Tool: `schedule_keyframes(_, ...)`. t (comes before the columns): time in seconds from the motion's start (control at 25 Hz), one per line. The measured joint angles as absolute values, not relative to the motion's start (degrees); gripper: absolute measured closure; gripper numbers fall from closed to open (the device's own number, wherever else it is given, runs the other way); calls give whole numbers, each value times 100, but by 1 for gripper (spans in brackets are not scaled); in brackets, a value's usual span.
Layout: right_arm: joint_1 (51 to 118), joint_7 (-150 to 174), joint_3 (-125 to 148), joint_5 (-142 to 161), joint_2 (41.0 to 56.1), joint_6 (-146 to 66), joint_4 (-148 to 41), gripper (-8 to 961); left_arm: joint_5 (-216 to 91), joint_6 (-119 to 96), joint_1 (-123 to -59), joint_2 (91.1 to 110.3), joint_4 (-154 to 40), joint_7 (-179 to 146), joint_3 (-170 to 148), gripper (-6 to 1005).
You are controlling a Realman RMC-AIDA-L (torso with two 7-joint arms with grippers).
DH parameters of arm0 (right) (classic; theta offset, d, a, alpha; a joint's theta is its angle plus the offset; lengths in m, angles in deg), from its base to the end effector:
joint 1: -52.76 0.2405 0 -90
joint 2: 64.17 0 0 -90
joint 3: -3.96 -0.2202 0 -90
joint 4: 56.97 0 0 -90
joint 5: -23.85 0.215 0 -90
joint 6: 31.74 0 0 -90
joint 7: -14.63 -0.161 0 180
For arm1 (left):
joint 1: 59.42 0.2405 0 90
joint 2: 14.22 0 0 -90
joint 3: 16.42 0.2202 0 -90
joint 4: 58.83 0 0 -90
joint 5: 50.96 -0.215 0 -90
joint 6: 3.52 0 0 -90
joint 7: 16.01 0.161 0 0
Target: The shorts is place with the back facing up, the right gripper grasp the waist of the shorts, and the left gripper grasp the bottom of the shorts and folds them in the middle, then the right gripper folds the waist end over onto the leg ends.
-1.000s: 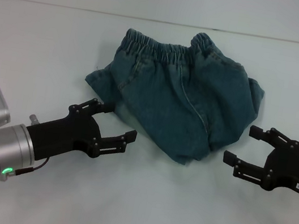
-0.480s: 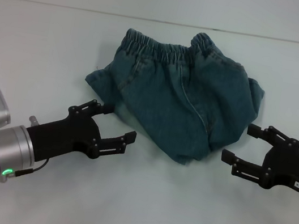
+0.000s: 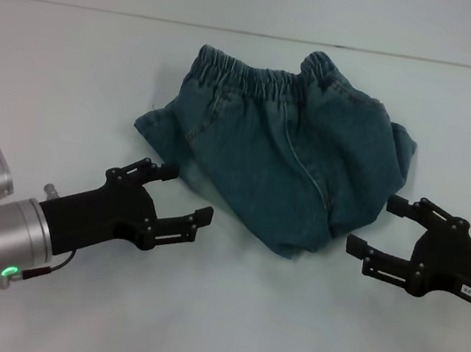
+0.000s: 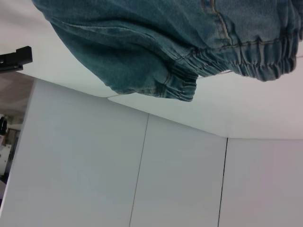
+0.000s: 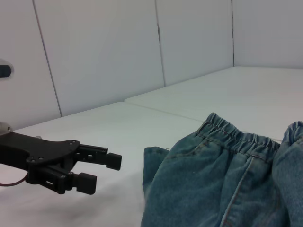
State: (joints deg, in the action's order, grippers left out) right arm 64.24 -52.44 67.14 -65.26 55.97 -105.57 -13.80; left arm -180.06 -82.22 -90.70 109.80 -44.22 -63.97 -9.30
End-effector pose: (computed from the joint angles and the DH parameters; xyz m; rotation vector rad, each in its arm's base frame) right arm 0.2720 0.2899 -0.0137 -2.4899 0.5675 0.6546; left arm -0.2584 0.2943 -0.0709 -2.4751 -0.6001 -0.7914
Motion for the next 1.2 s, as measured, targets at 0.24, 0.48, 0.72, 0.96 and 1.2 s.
schedule_keyframes(0.24, 6426, -5276, 6741, -6527, 5592, -10557, -1350, -3, -18006, -8213, -9084, 10980, -4397, -6495, -927, 99)
schedule_keyframes(0.48, 6400, -5286, 6742, -6527, 5583, -10557, -1340, -3, -18006, -8228, -9077, 10980, -4352, -6524, -877, 99)
schedule_keyframes(0.72, 6393, -5294, 6743, -6527, 5588, -10557, -1357, -3, -18006, -8237, -9095, 10979, -4352, -6528, -800, 100)
schedule_keyframes(0.96, 6378, -5296, 6758, -6527, 5599, -10574, -1341, -3, -18001, -8243, -9103, 10986, -4356, -6535, -783, 99)
schedule_keyframes(1.2, 6385, -5296, 6759, -6527, 5598, -10563, -1345, -3, -18003, -8245, -9106, 10988, -4369, -6538, -780, 99)
